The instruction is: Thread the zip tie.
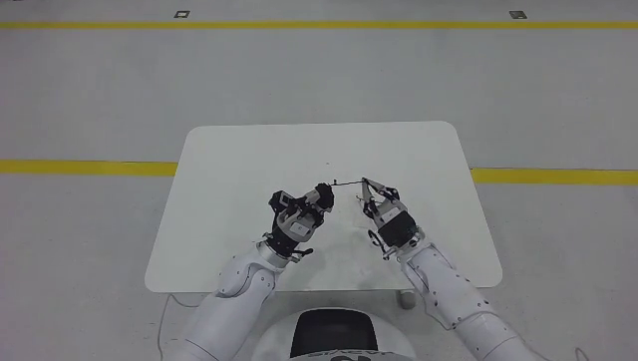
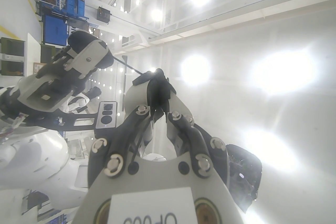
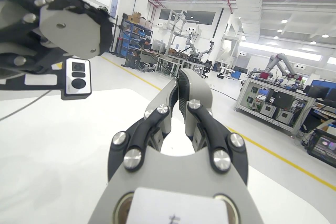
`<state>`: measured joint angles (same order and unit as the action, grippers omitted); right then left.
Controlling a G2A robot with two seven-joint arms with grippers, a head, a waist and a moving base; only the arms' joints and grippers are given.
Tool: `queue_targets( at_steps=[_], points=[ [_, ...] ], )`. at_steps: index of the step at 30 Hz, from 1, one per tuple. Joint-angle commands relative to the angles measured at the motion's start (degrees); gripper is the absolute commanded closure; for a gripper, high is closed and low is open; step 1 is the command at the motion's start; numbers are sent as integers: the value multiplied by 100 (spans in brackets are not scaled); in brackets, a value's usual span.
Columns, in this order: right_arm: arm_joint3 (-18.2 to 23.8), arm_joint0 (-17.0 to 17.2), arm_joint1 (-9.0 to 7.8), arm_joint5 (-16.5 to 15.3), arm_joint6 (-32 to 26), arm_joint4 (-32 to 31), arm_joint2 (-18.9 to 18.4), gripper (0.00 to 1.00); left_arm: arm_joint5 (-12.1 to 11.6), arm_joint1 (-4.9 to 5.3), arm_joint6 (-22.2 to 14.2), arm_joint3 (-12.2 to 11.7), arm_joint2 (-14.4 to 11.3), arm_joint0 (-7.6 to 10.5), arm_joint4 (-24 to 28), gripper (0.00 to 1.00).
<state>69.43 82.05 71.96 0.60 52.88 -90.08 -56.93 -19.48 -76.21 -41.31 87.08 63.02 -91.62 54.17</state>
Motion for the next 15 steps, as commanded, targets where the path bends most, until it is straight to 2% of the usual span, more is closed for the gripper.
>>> queue_targets(
  at_steps=[1,8,10,12,13,14,15],
  points=[
    [-118,-139,-86,323,-23,12,277,100,0,1,2,4,2,-2,0,100],
    [-515,-735,-471,1311,-93,12,1523,100,0,2,0,2,-6,-6,24,100],
    [-479,-799,-537,1406,-168,12,1683,100,0,3,-2,4,-11,-5,27,100],
    [-352,-764,-592,1325,-175,12,1666,100,0,4,-2,10,-11,-5,32,100],
    [-280,-726,-613,1182,-116,37,1620,89,0,5,-2,13,-9,-6,35,100],
    [-237,-691,-636,1089,-62,62,1551,56,0,6,-3,16,-7,-9,37,100],
    [-175,-646,-664,982,3,57,1474,0,0,7,-2,19,-4,-12,36,100]
  ],
)
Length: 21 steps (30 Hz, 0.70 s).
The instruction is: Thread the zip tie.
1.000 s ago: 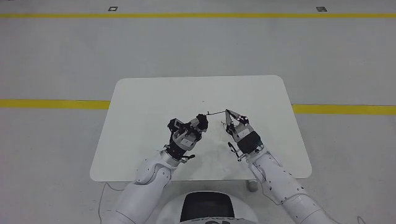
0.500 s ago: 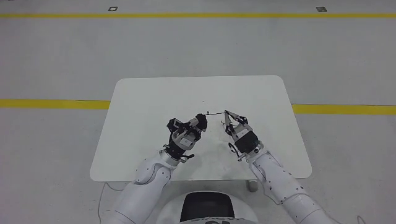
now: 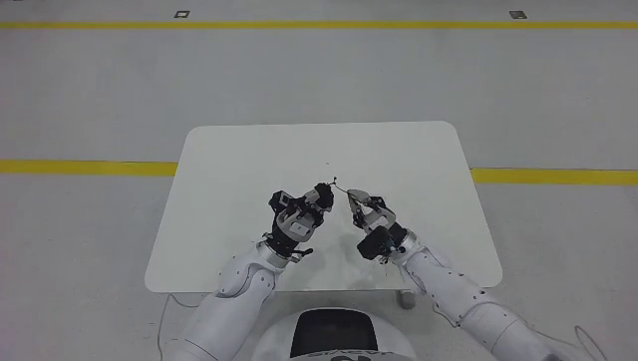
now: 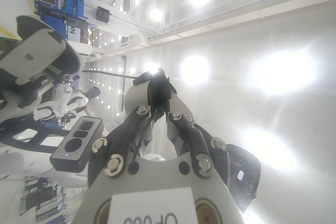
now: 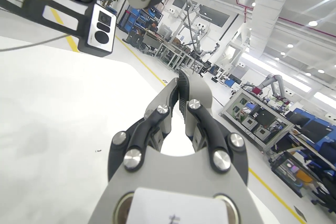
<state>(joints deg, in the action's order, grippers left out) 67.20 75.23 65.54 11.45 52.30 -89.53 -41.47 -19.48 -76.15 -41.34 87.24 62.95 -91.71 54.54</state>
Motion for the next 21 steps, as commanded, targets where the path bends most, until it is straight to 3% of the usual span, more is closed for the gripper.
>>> queue_targets(
  at_steps=[1,8,12,21],
  points=[
    [98,66,-43,-203,139,-11,-125,0,0,2,2,4,5,-6,-4,100],
    [394,260,-183,-745,488,-43,-505,0,0,4,-6,16,6,-22,-4,100],
    [526,336,-220,-865,450,-25,-651,13,0,4,-4,22,9,-26,-4,100],
    [590,362,-192,-1155,381,44,-796,24,0,1,5,30,28,-38,-10,100]
  ],
)
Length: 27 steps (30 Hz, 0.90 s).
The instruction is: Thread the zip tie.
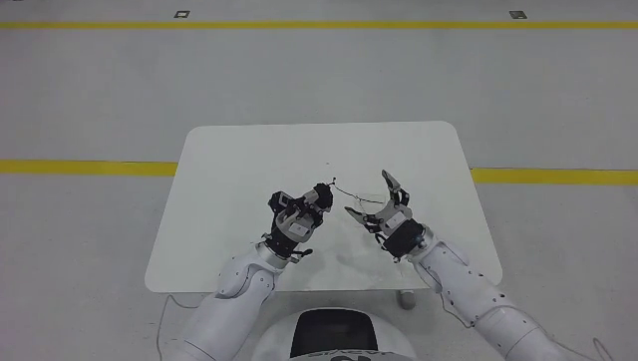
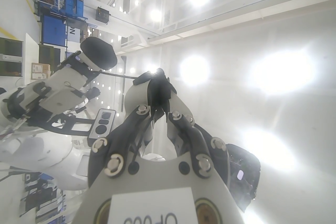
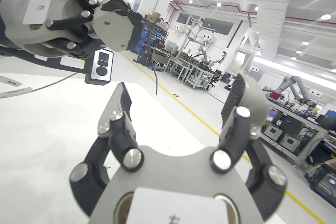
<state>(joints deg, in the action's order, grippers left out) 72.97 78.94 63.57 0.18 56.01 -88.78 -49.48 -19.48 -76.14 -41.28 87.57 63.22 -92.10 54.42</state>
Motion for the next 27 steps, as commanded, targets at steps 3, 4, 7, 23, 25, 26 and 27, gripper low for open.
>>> queue_targets(
  at_steps=[3,4,7,23,25,26,27],
  points=[
    [51,-50,36,-98,-7,-83,33,42,0,-2,-6,-16,-10,12,3,100],
    [58,-67,48,-116,-17,-82,45,45,0,-3,-7,-19,-14,16,2,100],
    [51,-138,96,-187,-26,-42,84,53,0,-4,-3,-26,-18,24,-2,100],
    [-204,-463,270,-226,12,-118,347,70,0,-7,9,-28,18,12,-1,100],
    [-227,-496,271,-201,5,-118,390,71,0,-8,11,-31,19,14,1,100],
    [-235,-513,271,-188,1,-118,412,73,0,-8,11,-32,20,15,1,100],
    [-245,-535,270,-169,-4,-118,442,75,0,-8,9,-33,22,15,1,100]
  ],
)
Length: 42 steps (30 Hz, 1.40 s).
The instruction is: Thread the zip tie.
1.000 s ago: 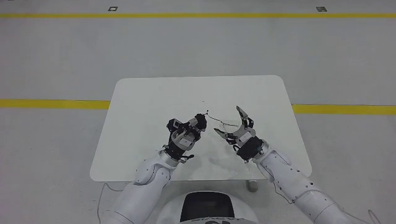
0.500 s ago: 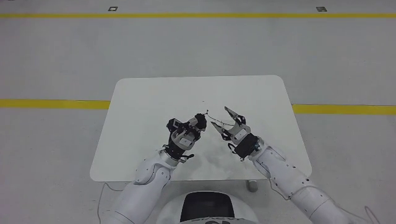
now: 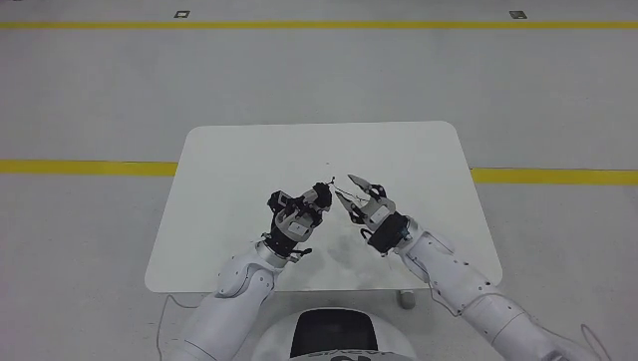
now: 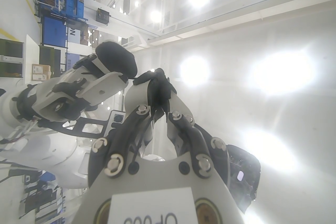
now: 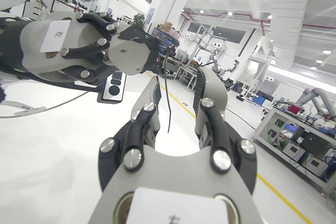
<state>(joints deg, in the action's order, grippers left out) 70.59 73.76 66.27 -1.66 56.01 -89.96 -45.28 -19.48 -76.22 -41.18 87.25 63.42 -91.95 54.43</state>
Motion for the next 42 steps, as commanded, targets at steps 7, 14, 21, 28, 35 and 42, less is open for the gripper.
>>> queue_targets(
  at_steps=[7,14,21,28,35,42],
  points=[
    [-53,-150,-43,250,-33,0,257,100,0,-3,-3,-11,2,4,-1,100],
    [-119,-347,-145,695,-105,0,626,100,0,-4,-2,-22,1,14,-1,100],
    [-197,-737,-339,1307,-290,0,1348,100,0,-6,-6,-22,3,14,2,100],
    [-153,-1157,-544,1892,-599,0,2138,100,0,-5,-10,-16,-13,8,-6,100],
    [-65,-1519,-702,2114,-869,0,2699,100,0,3,-12,-13,-18,3,-3,100],
    [15,-1730,-828,2114,-1038,0,2963,100,16,19,-8,-15,-40,5,-7,100]
  ],
)
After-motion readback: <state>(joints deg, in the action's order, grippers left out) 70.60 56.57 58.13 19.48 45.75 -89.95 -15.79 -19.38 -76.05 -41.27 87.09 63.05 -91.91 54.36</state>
